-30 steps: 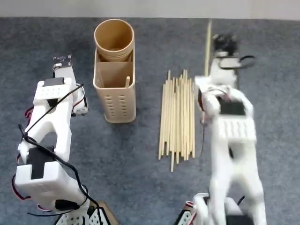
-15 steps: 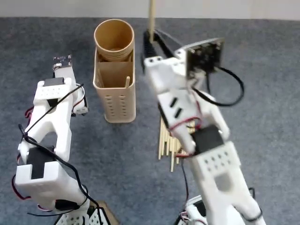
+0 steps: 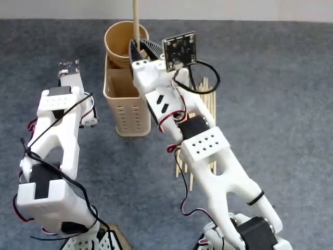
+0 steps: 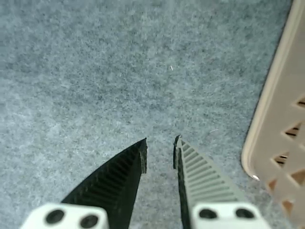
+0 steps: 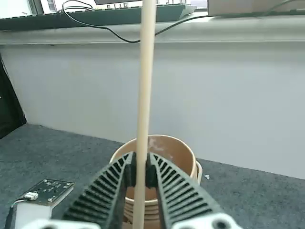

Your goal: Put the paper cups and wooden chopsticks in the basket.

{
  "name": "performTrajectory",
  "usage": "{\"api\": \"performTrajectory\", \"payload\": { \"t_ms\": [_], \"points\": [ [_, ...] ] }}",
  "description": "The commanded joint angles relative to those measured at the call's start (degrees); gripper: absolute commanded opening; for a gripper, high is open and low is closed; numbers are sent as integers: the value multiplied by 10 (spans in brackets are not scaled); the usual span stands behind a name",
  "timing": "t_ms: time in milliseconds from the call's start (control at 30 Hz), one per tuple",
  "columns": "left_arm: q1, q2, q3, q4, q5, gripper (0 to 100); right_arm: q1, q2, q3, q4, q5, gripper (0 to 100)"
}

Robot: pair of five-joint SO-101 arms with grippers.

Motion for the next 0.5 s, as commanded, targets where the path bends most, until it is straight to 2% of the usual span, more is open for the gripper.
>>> {"api": "performTrajectory", "payload": {
  "t_ms": [0, 167, 233, 333, 467],
  "points": [
    [10, -15, -2, -7, 5, 133, -3, -26, -10, 20, -2, 53],
    [10, -15, -2, -7, 5, 133, -3, -89, -13, 100, -2, 262],
    [10, -15, -2, -7, 5, 133, -3, -120, -14, 108, 1, 255],
    [10, -15, -2, -7, 4, 133, -3, -180, -14, 148, 53, 224],
    [10, -14, -2, -7, 4, 133, 20, -296, -14, 273, 100, 169]
  ]
}}
